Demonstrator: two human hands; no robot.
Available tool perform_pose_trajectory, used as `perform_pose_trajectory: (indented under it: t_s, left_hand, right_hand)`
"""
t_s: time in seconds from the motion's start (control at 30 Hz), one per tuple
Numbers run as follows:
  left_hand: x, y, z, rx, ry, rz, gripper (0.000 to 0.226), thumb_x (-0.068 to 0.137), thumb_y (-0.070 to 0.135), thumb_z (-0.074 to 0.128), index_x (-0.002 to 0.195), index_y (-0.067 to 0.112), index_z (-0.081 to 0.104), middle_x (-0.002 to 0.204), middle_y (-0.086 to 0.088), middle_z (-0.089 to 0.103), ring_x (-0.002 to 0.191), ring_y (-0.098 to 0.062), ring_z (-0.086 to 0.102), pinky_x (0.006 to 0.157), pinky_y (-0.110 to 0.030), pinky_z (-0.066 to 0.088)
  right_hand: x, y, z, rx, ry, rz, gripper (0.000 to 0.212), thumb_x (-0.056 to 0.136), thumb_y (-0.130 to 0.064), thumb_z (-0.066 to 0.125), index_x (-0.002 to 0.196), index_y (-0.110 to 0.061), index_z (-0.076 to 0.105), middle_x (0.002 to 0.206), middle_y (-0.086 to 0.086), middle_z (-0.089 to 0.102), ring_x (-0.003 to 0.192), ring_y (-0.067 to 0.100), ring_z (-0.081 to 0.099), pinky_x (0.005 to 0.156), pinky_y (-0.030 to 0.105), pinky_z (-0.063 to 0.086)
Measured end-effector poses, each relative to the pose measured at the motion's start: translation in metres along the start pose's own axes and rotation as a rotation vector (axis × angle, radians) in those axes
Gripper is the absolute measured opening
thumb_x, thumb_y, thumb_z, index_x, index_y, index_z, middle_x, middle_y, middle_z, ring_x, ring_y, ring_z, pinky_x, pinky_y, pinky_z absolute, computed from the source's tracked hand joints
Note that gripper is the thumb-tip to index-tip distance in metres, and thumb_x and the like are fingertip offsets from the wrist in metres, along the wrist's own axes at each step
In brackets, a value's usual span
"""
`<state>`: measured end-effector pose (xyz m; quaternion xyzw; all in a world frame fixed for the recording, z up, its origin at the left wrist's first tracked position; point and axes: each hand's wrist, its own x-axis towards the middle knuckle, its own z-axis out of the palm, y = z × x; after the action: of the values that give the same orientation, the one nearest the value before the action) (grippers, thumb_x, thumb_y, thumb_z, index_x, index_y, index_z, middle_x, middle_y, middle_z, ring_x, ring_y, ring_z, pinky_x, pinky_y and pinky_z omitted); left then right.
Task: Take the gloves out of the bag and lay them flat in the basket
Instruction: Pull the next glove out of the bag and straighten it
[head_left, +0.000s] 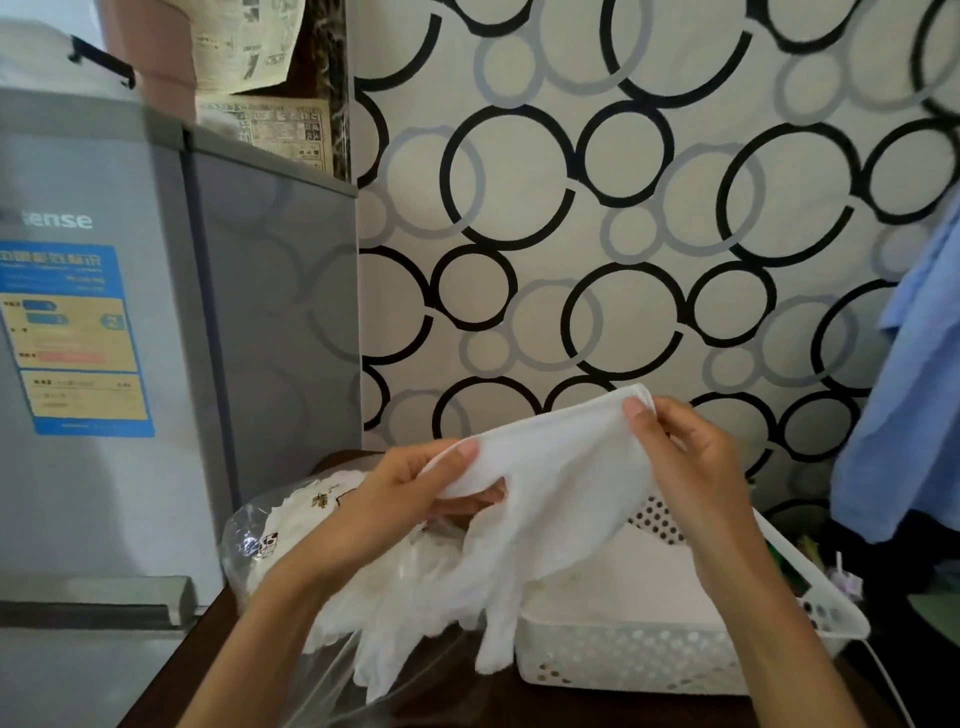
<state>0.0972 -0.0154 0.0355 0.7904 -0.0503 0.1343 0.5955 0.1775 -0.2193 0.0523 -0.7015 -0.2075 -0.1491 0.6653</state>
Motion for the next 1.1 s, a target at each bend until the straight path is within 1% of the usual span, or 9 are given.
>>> perform_pose_trajectory:
  t_s: [0.2, 0.33, 0.43, 0.6, 0.7, 0.8, 0.93, 1.03, 1.1]
  left_hand:
    - [0.032, 0.013, 0.045, -0.037, 0.095, 0.004, 0.026, 0.101, 0.037, 0.036, 0.093, 0.038, 0.061, 0.085, 0.023, 0.069, 0.08, 0.009, 0.064, 0.066, -0.007, 0.046]
    - [0.056, 0.011, 0.081, -0.031, 0.222, 0.005, 0.028, 0.104, 0.037, 0.028, 0.089, 0.033, 0.052, 0.088, 0.014, 0.057, 0.081, 0.002, 0.055, 0.066, -0.01, 0.043]
    - [0.066, 0.001, 0.1, 0.156, 0.376, 0.094, 0.036, 0.104, 0.037, 0.025, 0.091, 0.015, 0.051, 0.081, 0.0, 0.054, 0.075, -0.014, 0.052, 0.071, -0.032, 0.044]
    - [0.061, -0.008, 0.089, 0.643, 0.566, 0.298, 0.034, 0.097, 0.048, 0.016, 0.088, 0.025, 0.038, 0.06, 0.002, 0.053, 0.054, -0.019, 0.054, 0.052, -0.035, 0.044]
    - [0.054, 0.004, 0.066, 0.737, 0.701, 0.441, 0.032, 0.099, 0.05, 0.019, 0.09, 0.028, 0.04, 0.048, 0.005, 0.045, 0.041, -0.023, 0.048, 0.044, -0.039, 0.048]
    - [0.044, 0.03, 0.043, 0.779, 0.833, 0.52, 0.027, 0.097, 0.05, 0.027, 0.094, 0.031, 0.044, 0.048, -0.001, 0.05, 0.042, -0.025, 0.05, 0.049, -0.039, 0.049]
    - [0.049, 0.042, 0.036, 0.835, 0.725, 0.414, 0.024, 0.1, 0.044, 0.036, 0.094, 0.029, 0.053, 0.056, 0.003, 0.052, 0.056, -0.026, 0.053, 0.059, -0.035, 0.042]
    - [0.07, 0.012, 0.051, 0.934, 0.402, 0.133, 0.02, 0.101, 0.037, 0.037, 0.086, 0.028, 0.046, 0.074, 0.006, 0.054, 0.073, -0.022, 0.053, 0.062, -0.031, 0.034]
    - [0.086, -0.017, 0.065, 0.944, 0.182, 0.023, 0.022, 0.102, 0.036, 0.037, 0.088, 0.024, 0.05, 0.084, 0.004, 0.058, 0.081, -0.018, 0.056, 0.064, -0.031, 0.04]
  right_hand:
    - [0.005, 0.004, -0.027, -0.053, 0.141, -0.104, 0.025, 0.096, -0.029, 0.05, 0.073, -0.023, 0.059, 0.052, -0.016, 0.058, 0.047, -0.005, 0.048, 0.044, 0.006, 0.036]
    - [0.008, 0.005, -0.035, -0.098, 0.242, -0.195, 0.024, 0.096, -0.025, 0.051, 0.073, -0.026, 0.058, 0.055, -0.013, 0.059, 0.051, -0.008, 0.052, 0.046, 0.005, 0.038]
    - [0.01, 0.009, -0.039, -0.179, 0.261, -0.234, 0.017, 0.095, -0.025, 0.052, 0.08, -0.021, 0.059, 0.068, -0.015, 0.059, 0.063, -0.01, 0.056, 0.053, 0.004, 0.041]
    - [0.012, 0.015, -0.042, -0.221, 0.237, -0.238, 0.017, 0.094, -0.03, 0.052, 0.085, -0.021, 0.063, 0.069, -0.011, 0.063, 0.065, 0.002, 0.059, 0.053, 0.009, 0.043]
    - [0.009, 0.009, -0.033, -0.132, 0.16, -0.213, 0.021, 0.094, -0.034, 0.051, 0.087, -0.021, 0.065, 0.06, -0.005, 0.061, 0.05, 0.009, 0.052, 0.044, 0.016, 0.037]
    - [0.006, 0.003, -0.024, 0.036, 0.062, -0.133, 0.02, 0.094, -0.037, 0.051, 0.088, -0.025, 0.066, 0.05, 0.005, 0.048, 0.044, 0.011, 0.037, 0.041, 0.019, 0.027]
    - [0.012, 0.018, -0.024, 0.081, -0.01, 0.073, 0.024, 0.094, -0.038, 0.052, 0.087, -0.02, 0.066, 0.073, 0.024, 0.064, 0.059, 0.022, 0.052, 0.052, 0.028, 0.041]
    - [0.02, 0.044, -0.042, -0.195, -0.082, 0.235, 0.025, 0.096, -0.035, 0.05, 0.095, -0.016, 0.066, 0.085, 0.008, 0.066, 0.065, 0.014, 0.06, 0.044, 0.022, 0.048]
    - [0.024, 0.064, -0.057, -0.387, -0.089, 0.28, 0.029, 0.097, -0.033, 0.048, 0.106, -0.012, 0.066, 0.087, 0.005, 0.063, 0.063, 0.009, 0.056, 0.042, 0.018, 0.047]
